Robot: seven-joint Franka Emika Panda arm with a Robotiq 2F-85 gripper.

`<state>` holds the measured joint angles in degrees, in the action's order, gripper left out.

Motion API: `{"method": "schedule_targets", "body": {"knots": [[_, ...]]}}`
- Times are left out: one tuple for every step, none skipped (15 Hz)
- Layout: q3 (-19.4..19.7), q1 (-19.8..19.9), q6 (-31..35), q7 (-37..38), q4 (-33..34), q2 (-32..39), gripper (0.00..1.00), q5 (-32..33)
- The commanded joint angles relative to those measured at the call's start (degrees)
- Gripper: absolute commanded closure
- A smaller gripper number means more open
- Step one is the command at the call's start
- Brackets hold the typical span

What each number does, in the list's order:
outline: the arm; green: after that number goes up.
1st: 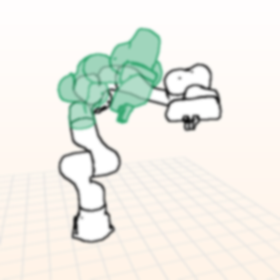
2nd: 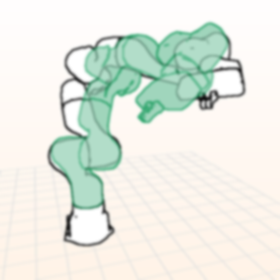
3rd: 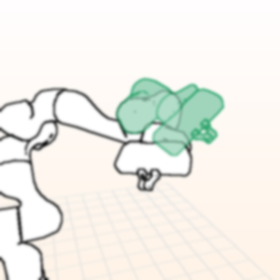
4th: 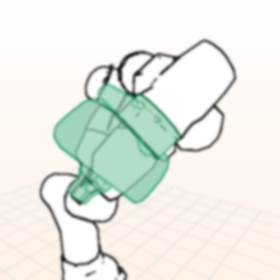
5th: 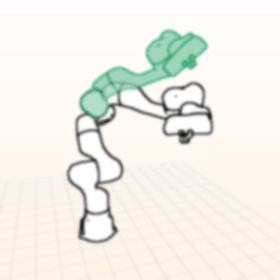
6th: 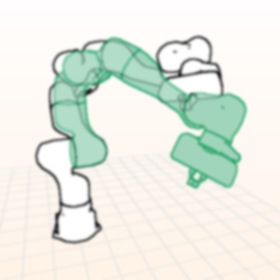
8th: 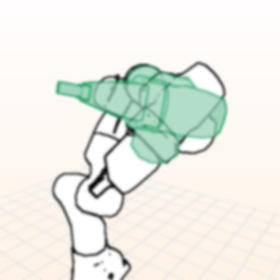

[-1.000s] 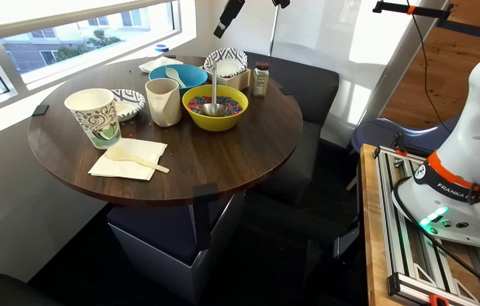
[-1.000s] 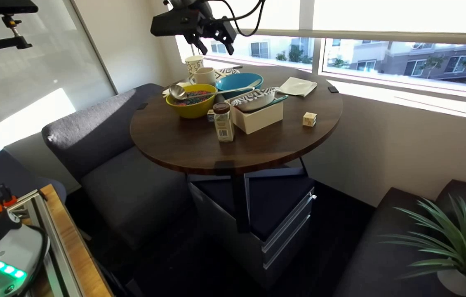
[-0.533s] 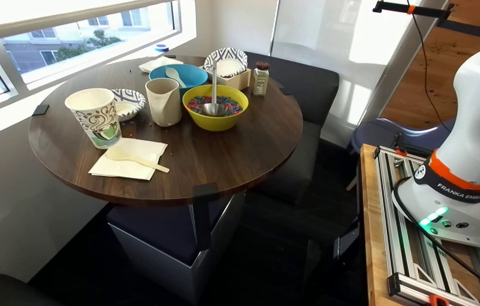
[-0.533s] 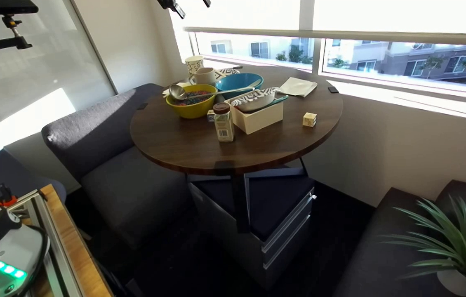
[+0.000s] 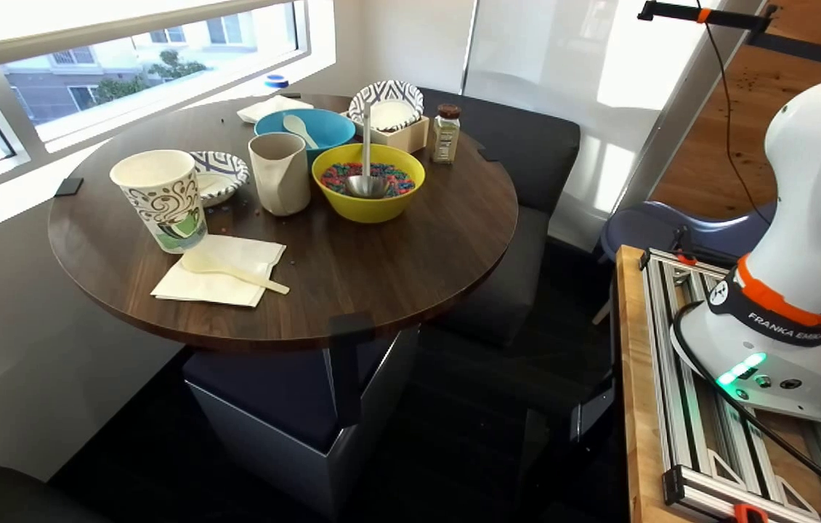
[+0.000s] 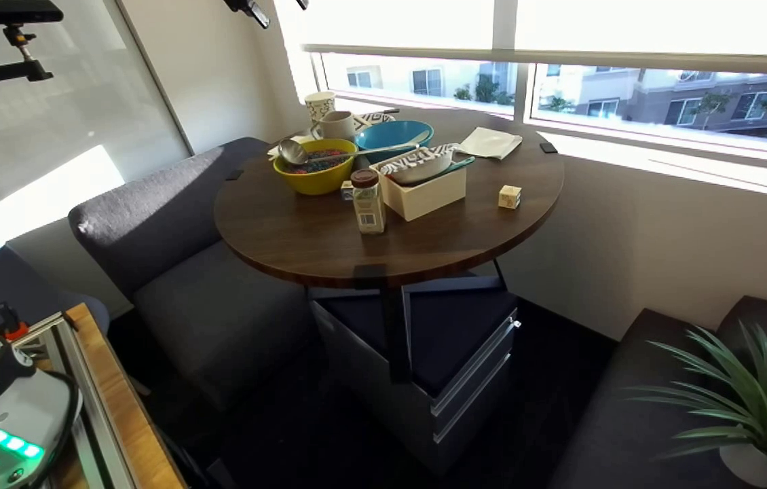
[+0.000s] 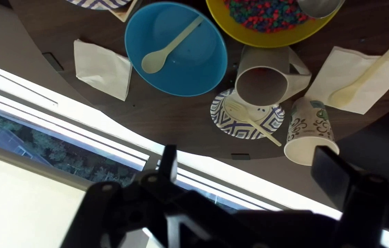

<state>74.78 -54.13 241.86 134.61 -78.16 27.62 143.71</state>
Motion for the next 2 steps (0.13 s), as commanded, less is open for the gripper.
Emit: {"method": "schedule_targets", "body": {"knots": [[0.1, -0.1, 0.0, 0.0, -0.5, -0.5, 0.00, 0.0], [0.2, -0.1, 0.0, 0.0, -0.9, -1.0, 0.00, 0.0]]}}
